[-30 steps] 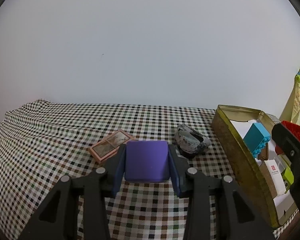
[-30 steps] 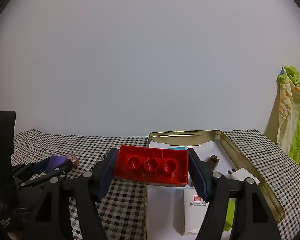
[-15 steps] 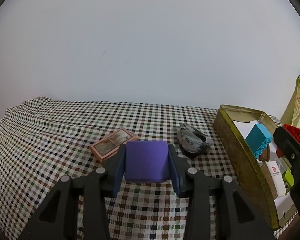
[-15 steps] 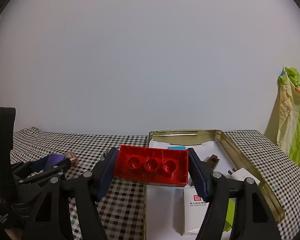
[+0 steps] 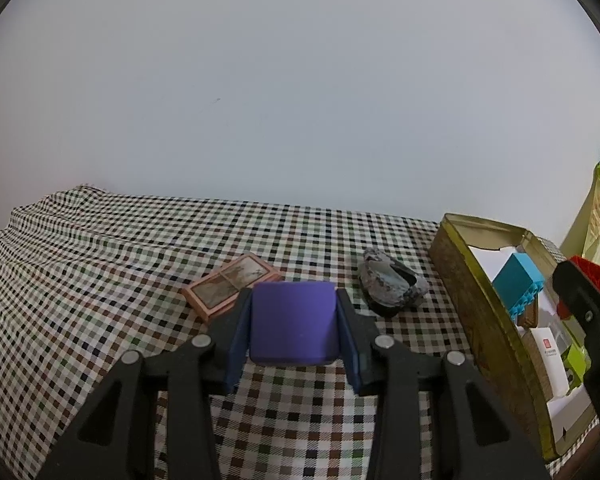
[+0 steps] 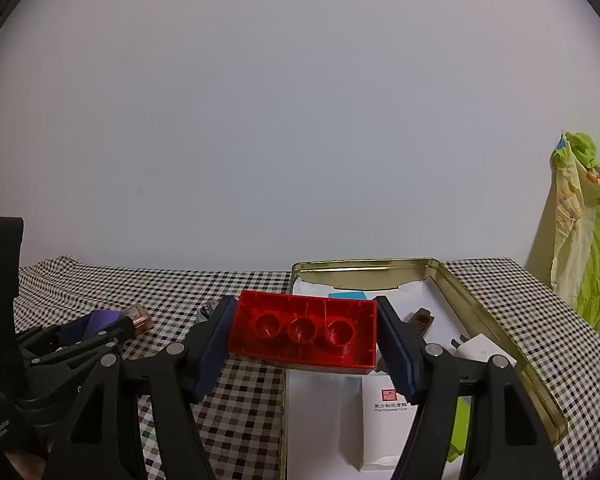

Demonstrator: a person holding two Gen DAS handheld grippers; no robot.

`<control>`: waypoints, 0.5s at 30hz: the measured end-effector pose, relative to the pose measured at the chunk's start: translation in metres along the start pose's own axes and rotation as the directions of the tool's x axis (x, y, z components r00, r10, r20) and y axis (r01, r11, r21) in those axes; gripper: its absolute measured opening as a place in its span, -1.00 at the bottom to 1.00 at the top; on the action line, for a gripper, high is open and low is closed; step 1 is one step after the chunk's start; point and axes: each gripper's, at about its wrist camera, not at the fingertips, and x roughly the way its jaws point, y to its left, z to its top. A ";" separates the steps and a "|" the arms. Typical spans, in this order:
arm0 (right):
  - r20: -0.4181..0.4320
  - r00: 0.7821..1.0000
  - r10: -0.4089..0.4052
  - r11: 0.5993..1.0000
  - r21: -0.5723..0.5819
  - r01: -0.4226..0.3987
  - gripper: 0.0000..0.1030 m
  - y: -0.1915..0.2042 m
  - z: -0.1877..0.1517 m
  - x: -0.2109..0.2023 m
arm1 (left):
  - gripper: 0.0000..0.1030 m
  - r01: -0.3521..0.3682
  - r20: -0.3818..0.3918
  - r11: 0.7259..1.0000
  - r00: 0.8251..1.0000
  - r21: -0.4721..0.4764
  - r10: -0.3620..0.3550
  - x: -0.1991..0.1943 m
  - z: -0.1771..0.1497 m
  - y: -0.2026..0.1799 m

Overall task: Organize rigid objects
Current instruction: 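Carry the red brick and purple cube toward the gold tin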

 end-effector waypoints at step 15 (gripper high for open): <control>0.040 0.999 0.000 1.000 -0.029 0.001 0.36 0.002 -0.003 -0.009 | -0.25 -0.009 0.016 1.000 1.000 0.000 0.009 -0.005 0.000 -0.002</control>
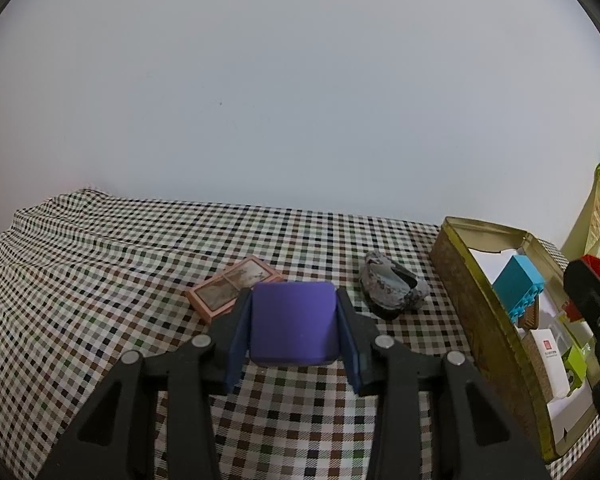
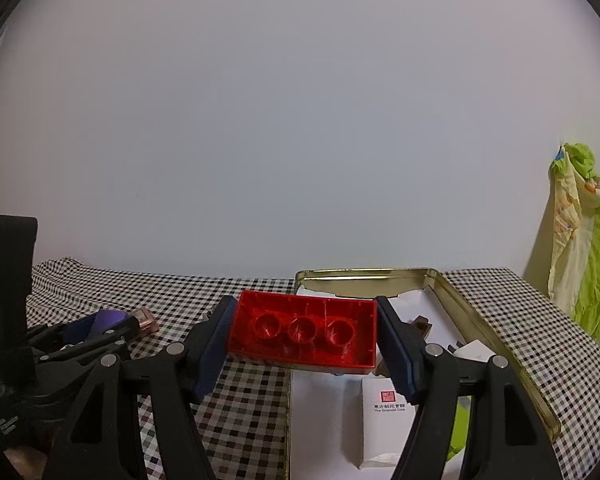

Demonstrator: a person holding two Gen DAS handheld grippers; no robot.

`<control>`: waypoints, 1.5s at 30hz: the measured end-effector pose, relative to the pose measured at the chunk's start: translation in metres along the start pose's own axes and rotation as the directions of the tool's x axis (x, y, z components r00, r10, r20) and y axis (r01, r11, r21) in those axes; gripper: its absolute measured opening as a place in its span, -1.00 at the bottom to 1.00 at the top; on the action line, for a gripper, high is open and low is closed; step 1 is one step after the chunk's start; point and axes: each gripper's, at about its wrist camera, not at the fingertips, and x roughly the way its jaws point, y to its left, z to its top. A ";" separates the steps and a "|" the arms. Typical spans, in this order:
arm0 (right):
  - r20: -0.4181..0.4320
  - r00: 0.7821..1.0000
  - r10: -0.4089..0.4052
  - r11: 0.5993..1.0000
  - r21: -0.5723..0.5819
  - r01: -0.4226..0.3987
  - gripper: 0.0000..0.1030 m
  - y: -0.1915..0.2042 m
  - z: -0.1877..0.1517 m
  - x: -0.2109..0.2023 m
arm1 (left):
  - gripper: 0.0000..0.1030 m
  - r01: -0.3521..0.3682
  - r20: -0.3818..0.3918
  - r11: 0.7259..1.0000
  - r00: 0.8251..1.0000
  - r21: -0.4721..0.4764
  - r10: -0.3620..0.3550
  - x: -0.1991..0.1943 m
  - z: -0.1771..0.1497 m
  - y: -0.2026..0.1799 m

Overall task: Organize rigid objects
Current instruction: 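Carry the red brick and purple cube toward the gold tin, then lower the red brick and purple cube over the gold tin with both tools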

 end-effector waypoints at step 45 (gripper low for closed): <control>0.097 0.977 -0.192 0.981 0.056 0.187 0.35 -0.088 0.008 -0.013 | -0.25 0.042 0.175 0.991 0.982 0.127 -0.064 -0.060 0.000 -0.088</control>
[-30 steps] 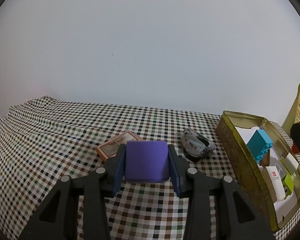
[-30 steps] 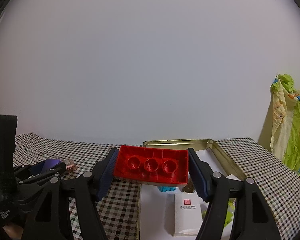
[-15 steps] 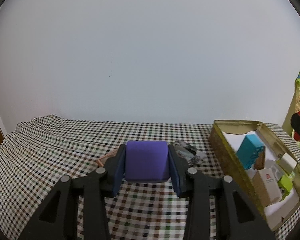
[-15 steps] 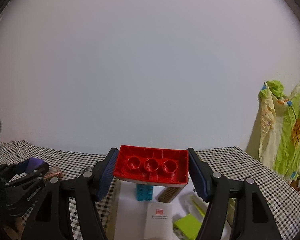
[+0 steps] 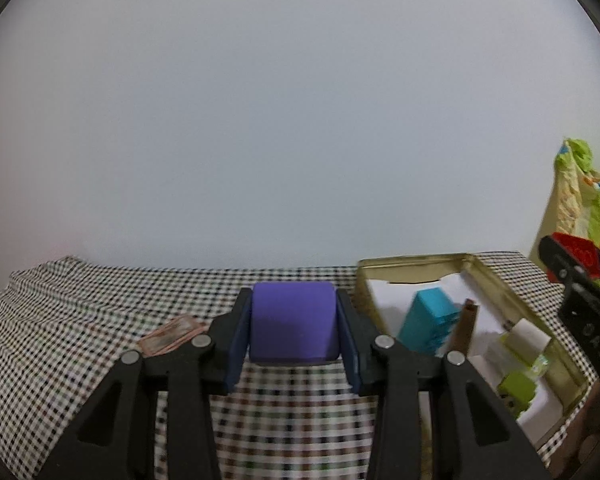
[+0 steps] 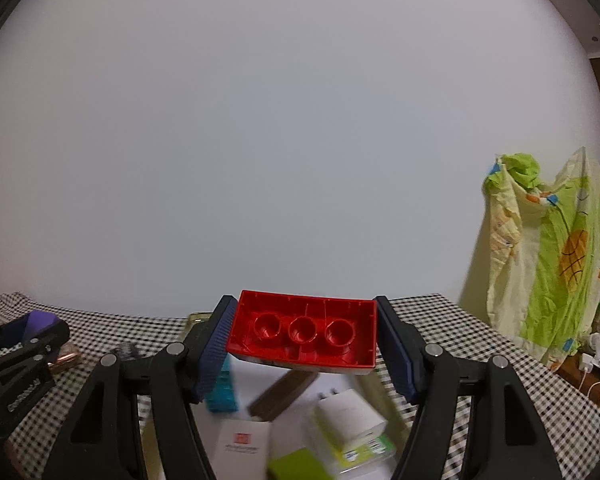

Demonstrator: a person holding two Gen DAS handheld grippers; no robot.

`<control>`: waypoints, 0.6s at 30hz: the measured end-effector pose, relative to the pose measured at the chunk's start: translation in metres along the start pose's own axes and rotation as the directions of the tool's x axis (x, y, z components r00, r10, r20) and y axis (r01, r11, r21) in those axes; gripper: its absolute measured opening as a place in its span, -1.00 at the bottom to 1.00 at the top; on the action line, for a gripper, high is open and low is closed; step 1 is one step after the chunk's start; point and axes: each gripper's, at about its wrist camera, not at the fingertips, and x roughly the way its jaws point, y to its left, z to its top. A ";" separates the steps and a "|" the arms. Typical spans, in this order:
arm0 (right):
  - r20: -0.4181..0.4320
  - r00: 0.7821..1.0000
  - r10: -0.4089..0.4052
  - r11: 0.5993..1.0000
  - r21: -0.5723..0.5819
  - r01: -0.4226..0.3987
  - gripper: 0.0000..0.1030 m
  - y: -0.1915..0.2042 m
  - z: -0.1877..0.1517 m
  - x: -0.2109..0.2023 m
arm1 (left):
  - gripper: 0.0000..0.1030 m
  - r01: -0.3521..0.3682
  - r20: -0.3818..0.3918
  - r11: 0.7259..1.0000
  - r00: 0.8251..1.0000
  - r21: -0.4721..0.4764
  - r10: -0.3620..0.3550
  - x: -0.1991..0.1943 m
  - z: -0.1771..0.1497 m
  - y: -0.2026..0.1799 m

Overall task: Organize rigid objects
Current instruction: 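Lower the red brick and purple cube over the gold tin with both tools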

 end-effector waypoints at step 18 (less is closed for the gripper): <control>-0.031 0.997 -0.077 0.997 0.030 0.078 0.36 -0.034 0.005 0.019 | -0.25 0.118 -0.053 0.991 0.992 0.063 -0.115 0.011 0.004 -0.065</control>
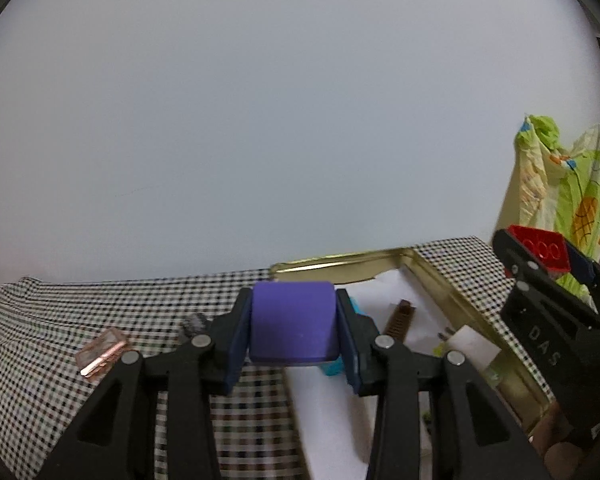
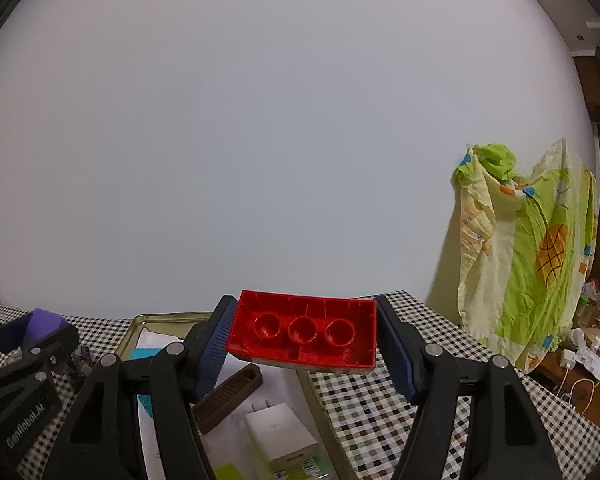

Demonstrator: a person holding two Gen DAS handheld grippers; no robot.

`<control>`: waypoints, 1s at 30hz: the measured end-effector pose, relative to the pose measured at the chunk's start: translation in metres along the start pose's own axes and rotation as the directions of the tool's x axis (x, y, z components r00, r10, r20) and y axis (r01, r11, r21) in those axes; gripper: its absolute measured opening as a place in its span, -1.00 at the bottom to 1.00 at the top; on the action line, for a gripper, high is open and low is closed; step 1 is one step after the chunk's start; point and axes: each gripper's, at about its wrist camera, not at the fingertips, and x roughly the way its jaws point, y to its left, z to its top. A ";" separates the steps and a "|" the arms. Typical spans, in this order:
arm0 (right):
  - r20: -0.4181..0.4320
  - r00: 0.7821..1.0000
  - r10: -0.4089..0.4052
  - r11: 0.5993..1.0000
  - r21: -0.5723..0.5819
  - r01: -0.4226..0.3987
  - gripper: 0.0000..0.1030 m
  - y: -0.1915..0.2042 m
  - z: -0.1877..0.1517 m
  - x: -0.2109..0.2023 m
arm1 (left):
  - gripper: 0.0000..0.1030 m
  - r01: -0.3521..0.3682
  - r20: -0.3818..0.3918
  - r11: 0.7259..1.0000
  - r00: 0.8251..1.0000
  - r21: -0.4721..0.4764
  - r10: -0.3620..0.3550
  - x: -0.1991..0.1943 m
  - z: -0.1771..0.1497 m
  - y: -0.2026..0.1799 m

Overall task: Organize rigid objects
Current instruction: 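Lower the red brick and purple cube over the gold tin with both tools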

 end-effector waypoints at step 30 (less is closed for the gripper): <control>-0.127 0.990 0.054 0.998 -0.008 -0.055 0.36 0.008 -0.007 0.020 | -0.25 0.032 -0.146 0.999 0.989 0.015 -0.030 0.031 -0.021 -0.020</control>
